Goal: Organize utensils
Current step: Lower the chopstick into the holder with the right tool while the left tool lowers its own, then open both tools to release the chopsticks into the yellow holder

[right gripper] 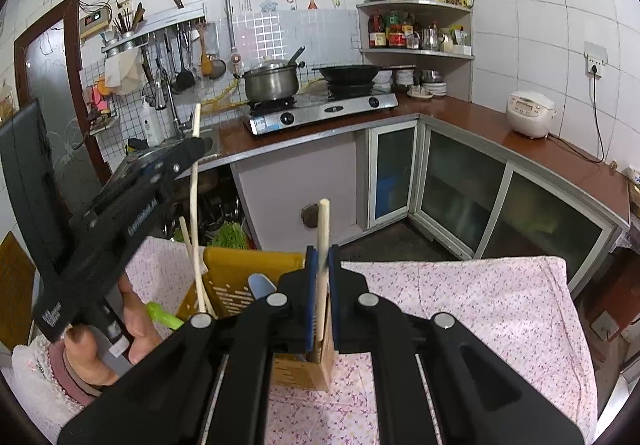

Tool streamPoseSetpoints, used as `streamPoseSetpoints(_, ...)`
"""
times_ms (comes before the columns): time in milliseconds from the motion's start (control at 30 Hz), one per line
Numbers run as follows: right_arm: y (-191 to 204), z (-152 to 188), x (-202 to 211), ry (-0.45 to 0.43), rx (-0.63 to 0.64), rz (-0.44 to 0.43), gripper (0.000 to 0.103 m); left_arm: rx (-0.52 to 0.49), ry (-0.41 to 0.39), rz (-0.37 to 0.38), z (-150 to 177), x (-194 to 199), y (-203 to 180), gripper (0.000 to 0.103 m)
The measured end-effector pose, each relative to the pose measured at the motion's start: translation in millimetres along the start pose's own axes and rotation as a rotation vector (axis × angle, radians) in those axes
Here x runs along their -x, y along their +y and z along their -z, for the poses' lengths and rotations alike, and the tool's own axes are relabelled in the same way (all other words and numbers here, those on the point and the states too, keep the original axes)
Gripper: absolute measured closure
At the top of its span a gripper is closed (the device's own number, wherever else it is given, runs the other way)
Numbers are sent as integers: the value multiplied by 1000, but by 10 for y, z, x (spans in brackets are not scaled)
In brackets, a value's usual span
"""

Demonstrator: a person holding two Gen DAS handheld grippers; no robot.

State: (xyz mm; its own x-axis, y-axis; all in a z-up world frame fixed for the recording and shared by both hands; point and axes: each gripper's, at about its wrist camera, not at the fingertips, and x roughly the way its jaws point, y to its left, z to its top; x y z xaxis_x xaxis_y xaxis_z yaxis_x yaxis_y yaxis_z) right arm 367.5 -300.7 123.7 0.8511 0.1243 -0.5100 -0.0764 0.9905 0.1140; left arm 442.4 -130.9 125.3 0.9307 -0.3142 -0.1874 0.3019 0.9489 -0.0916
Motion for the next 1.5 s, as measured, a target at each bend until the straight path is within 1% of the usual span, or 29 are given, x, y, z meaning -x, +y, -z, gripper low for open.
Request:
streamPoseSetpoints(67,-4,47,-53,16,-5,-5,97,-4,45,2,98,-21,36,99)
streamPoseSetpoints(167,17,166,-185,47,-3,-10,97,8,81,-16,240,2,120,98)
streamPoseSetpoints(233,24,235,-262,64,-8,-22,97,18,107,-13,312,19,160,98)
streamPoseSetpoints(333,55,344,-360,74,3,-17,97,34,161,-9,423,32,213,98)
streamPoseSetpoints(367,56,367,-373,76,2,-20,97,34,194,-11,478,25,226,98)
streamPoseSetpoints(467,48,426,-389,68,-15,-46,95,46,278,-7,576,44,267,90)
streamPoseSetpoints(500,38,443,-380,68,-18,-50,95,49,288,-9,581,73,274,83)
streamPoseSetpoints(533,25,458,-357,69,-22,-51,95,55,295,-15,588,129,282,71)
streamPoseSetpoints(567,2,470,-300,68,-34,-56,89,65,294,-20,571,225,308,64)
streamPoseSetpoints(600,-29,473,-243,62,-47,-59,69,70,293,-25,559,302,330,51)
streamPoseSetpoints(633,-64,476,-149,46,-64,-64,56,76,290,-28,544,388,348,41)
streamPoseSetpoints(667,-91,480,-26,18,-74,-66,43,82,284,-35,518,527,378,37)
streamPoseSetpoints(700,-100,477,69,0,-71,-66,42,78,277,-40,492,636,395,30)
streamPoseSetpoints(733,-111,482,155,-11,-66,-61,41,75,274,-48,468,717,396,20)
streamPoseSetpoints(767,-131,494,239,-17,-63,-49,35,75,274,-69,456,865,425,14)
streamPoseSetpoints(800,-152,540,338,-17,-64,-26,27,74,277,-77,455,951,432,4)
streamPoseSetpoints(900,-195,749,521,6,-53,56,15,49,319,-100,562,1247,460,5)
streamPoseSetpoints(967,-207,962,569,41,-45,99,12,41,368,-115,666,1340,463,5)
streamPoseSetpoints(1000,-213,1050,571,63,-47,111,10,40,414,-112,782,1394,471,5)
streamPoseSetpoints(1100,-237,1344,512,145,-55,168,9,40,507,-95,1025,1471,493,5)
streamPoseSetpoints(1133,-238,1445,486,170,-56,202,9,42,537,-98,1111,1487,487,5)
streamPoseSetpoints(1167,-226,1550,487,177,-59,242,9,45,580,-107,1229,1500,487,5)
streamPoseSetpoints(1233,-209,1690,502,182,-59,271,9,41,641,-103,1400,1497,479,5)
streamPoseSetpoints(1333,-246,1880,403,285,-120,209,9,35,712,-131,1626,1516,453,5)
streamPoseSetpoints(1367,-239,1940,371,319,-140,195,9,31,728,-126,1693,1533,430,5)
streamPoseSetpoints(1433,-224,2028,338,355,-140,178,9,24,752,-125,1770,1542,401,5)
streamPoseSetpoints(1500,-131,2174,330,412,-130,173,9,10,771,-127,1863,1589,362,5)
